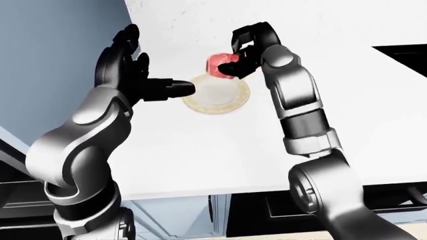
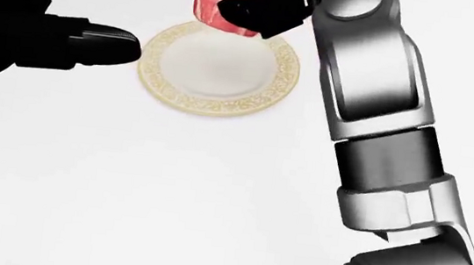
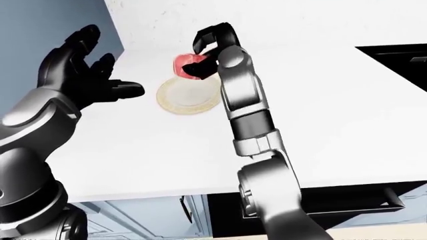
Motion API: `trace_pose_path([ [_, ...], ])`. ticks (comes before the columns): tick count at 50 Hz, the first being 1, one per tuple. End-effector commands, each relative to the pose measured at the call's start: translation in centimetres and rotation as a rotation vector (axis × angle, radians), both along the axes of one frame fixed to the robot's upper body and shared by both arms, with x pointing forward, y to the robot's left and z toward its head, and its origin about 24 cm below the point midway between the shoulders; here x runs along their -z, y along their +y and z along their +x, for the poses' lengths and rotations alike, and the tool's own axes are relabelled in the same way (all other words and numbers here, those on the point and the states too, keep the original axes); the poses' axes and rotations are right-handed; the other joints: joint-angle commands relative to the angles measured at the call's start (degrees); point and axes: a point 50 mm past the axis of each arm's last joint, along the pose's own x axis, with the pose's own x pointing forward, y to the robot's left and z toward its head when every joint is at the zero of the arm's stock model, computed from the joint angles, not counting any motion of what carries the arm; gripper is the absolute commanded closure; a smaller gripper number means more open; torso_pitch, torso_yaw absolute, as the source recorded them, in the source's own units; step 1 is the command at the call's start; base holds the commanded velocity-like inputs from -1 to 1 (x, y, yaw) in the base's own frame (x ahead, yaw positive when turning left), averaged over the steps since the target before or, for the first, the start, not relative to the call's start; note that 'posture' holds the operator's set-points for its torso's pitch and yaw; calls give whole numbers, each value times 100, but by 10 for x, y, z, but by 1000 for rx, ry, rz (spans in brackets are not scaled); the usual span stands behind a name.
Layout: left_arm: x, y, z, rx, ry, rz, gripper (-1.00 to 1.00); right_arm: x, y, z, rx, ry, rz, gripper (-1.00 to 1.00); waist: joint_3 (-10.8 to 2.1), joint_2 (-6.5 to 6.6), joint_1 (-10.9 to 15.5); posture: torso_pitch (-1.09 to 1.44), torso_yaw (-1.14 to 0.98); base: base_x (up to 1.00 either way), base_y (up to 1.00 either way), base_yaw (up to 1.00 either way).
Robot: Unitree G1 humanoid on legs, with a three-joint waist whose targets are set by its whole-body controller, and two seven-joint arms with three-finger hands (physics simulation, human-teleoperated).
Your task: Place the steak on the top rack of the oven.
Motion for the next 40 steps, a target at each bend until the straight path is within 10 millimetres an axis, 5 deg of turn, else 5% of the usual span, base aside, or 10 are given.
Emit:
trace_pose_path([
  [1, -15, 0, -3, -3, -86, -3, -100, -34, 2, -12, -22, -90, 18, 100, -189, 17, 1, 0, 0, 0, 0, 0],
  [17, -26, 5, -1, -38, -103, 26, -100, -71, -6, -46, -67, -103, 109, 100, -154, 22, -6, 0, 0, 0, 0, 0],
  [40, -33, 5, 3, -51, -108, 53, -100, -72, -37, -79, -23, -101, 144, 100, -132, -19, 6, 0, 0, 0, 0, 0],
])
